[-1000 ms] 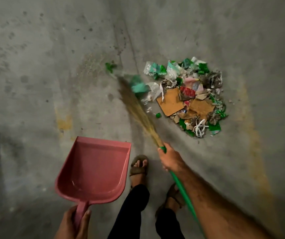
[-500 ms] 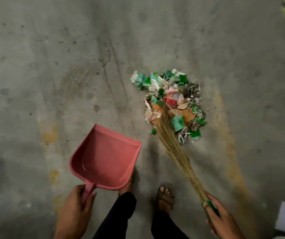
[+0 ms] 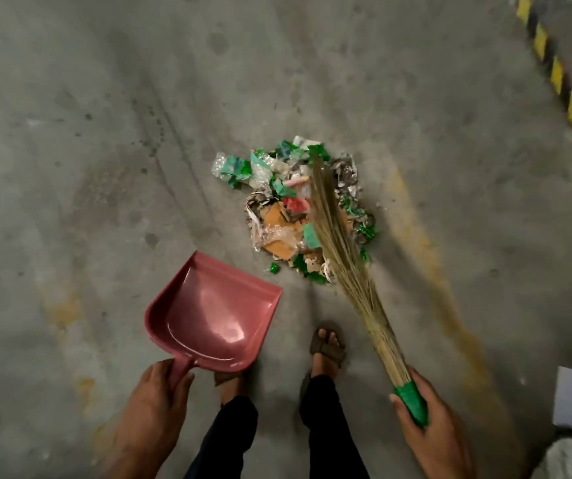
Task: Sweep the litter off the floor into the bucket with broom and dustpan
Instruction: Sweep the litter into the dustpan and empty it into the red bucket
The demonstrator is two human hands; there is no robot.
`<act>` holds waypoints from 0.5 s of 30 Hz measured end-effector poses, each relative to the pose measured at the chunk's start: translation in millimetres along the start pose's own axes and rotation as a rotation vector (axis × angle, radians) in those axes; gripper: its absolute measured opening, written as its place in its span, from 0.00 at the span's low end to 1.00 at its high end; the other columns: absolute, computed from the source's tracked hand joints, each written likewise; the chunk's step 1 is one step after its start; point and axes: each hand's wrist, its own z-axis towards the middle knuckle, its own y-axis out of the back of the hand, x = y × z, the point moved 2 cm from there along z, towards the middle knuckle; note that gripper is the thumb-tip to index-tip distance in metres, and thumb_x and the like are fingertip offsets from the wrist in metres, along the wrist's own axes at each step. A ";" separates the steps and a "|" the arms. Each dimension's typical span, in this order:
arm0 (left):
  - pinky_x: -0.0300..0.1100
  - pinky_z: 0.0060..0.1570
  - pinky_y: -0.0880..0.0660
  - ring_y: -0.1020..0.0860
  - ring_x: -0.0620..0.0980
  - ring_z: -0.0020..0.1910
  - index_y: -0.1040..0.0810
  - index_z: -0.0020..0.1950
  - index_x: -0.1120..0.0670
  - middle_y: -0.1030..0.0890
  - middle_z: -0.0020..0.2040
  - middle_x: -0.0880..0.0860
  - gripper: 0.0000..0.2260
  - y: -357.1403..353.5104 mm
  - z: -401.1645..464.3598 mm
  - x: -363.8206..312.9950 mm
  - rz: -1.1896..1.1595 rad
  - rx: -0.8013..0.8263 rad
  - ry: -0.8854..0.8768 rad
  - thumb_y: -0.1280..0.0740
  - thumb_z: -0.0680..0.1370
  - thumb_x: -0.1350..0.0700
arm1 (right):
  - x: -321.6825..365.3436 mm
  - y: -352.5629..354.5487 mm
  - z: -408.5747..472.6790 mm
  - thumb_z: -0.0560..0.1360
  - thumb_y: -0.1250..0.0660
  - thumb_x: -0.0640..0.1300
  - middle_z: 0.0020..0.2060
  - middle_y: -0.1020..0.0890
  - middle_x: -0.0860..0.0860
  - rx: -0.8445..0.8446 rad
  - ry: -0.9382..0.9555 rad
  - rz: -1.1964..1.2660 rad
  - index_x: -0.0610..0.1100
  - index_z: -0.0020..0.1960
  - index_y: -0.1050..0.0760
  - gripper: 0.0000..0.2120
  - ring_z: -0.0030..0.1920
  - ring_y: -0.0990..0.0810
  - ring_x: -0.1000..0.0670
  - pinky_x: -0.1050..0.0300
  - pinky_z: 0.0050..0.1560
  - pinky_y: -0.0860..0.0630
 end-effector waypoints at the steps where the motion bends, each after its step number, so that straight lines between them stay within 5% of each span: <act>1: 0.47 0.41 0.27 0.21 0.56 0.44 0.22 0.52 0.54 0.22 0.43 0.52 0.09 -4.5 2.7 -11.9 0.033 0.005 -0.014 0.31 0.76 0.50 | -4.5 4.7 3.5 0.69 0.31 0.63 0.51 0.17 0.55 0.005 0.007 0.027 0.67 0.69 0.33 0.29 0.49 0.16 0.51 0.55 0.45 0.19; 10: 0.45 0.41 0.23 0.20 0.53 0.46 0.23 0.58 0.49 0.22 0.50 0.51 0.13 -41.8 53.7 -129.7 0.333 0.008 -0.125 0.38 0.79 0.44 | -8.3 59.3 88.7 0.75 0.32 0.55 0.57 0.19 0.45 -0.056 0.090 0.049 0.59 0.74 0.39 0.30 0.52 0.19 0.41 0.51 0.47 0.23; 15: 0.50 0.45 0.24 0.20 0.57 0.50 0.24 0.59 0.47 0.21 0.53 0.53 0.11 -75.9 119.0 -149.2 0.450 0.007 -0.125 0.37 0.79 0.46 | 12.8 60.9 175.4 0.77 0.34 0.51 0.57 0.22 0.46 -0.118 0.214 -0.137 0.63 0.79 0.52 0.37 0.47 0.20 0.42 0.54 0.40 0.25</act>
